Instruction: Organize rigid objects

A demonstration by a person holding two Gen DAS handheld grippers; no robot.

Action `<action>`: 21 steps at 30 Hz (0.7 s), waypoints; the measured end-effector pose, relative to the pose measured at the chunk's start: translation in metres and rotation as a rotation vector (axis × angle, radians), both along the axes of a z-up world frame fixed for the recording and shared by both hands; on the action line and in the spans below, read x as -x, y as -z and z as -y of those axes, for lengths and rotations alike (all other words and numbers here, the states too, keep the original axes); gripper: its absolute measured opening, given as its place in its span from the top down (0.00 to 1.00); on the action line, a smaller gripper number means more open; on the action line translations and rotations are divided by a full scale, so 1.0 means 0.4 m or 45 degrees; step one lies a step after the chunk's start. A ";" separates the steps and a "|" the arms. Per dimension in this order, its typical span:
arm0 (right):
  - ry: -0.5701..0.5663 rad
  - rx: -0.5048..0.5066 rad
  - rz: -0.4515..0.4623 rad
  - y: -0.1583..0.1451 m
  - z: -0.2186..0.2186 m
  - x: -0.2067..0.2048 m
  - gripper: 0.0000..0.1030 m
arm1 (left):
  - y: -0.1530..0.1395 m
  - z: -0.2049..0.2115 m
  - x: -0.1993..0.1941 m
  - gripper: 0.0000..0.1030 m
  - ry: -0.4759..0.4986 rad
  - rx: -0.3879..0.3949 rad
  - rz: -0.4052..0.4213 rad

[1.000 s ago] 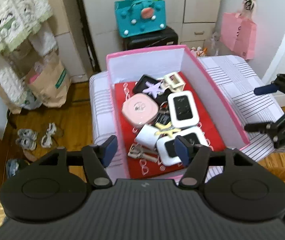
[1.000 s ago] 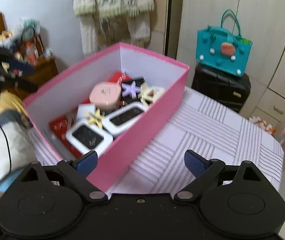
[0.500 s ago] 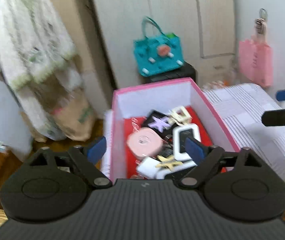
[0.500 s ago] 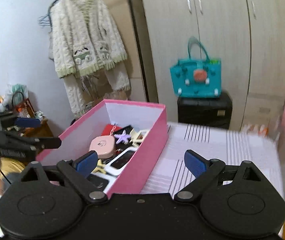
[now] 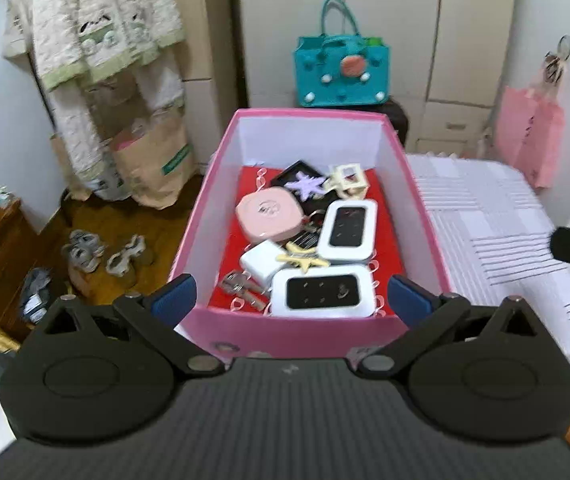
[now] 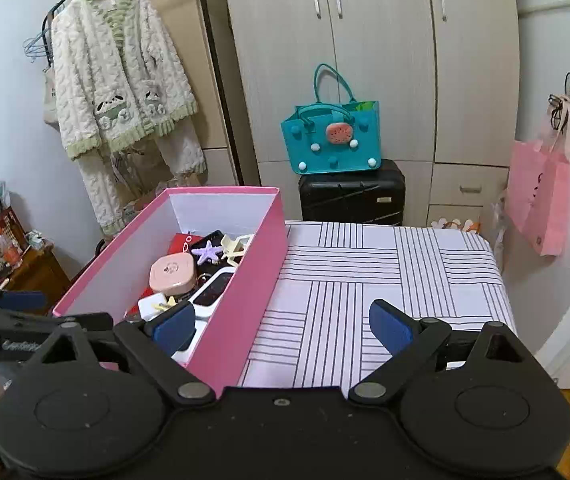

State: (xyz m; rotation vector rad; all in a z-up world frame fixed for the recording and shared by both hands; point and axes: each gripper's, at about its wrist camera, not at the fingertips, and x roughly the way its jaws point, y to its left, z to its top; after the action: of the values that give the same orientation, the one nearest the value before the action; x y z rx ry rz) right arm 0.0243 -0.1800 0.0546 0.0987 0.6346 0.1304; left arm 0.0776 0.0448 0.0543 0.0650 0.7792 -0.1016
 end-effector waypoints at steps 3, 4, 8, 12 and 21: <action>0.061 -0.007 -0.041 0.012 0.013 -0.001 0.07 | 0.001 0.003 0.004 0.00 -0.011 -0.026 -0.009; 0.105 0.009 -0.043 0.016 0.019 0.002 0.07 | 0.001 0.003 0.006 0.00 -0.007 -0.025 -0.015; 0.198 0.069 -0.009 0.018 0.031 0.036 0.07 | 0.005 0.006 0.021 0.00 -0.002 0.001 -0.013; 0.176 0.060 -0.003 0.003 0.040 0.062 0.07 | 0.011 0.010 0.033 0.00 -0.030 0.013 -0.024; 0.213 0.086 -0.008 0.012 0.046 0.084 0.07 | 0.020 0.044 0.058 0.00 0.010 -0.031 -0.018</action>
State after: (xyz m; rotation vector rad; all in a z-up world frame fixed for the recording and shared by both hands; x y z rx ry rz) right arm -0.0094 -0.1985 0.0497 0.0866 0.6337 -0.0532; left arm 0.0544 0.0271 0.0463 0.0906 0.7941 -0.1004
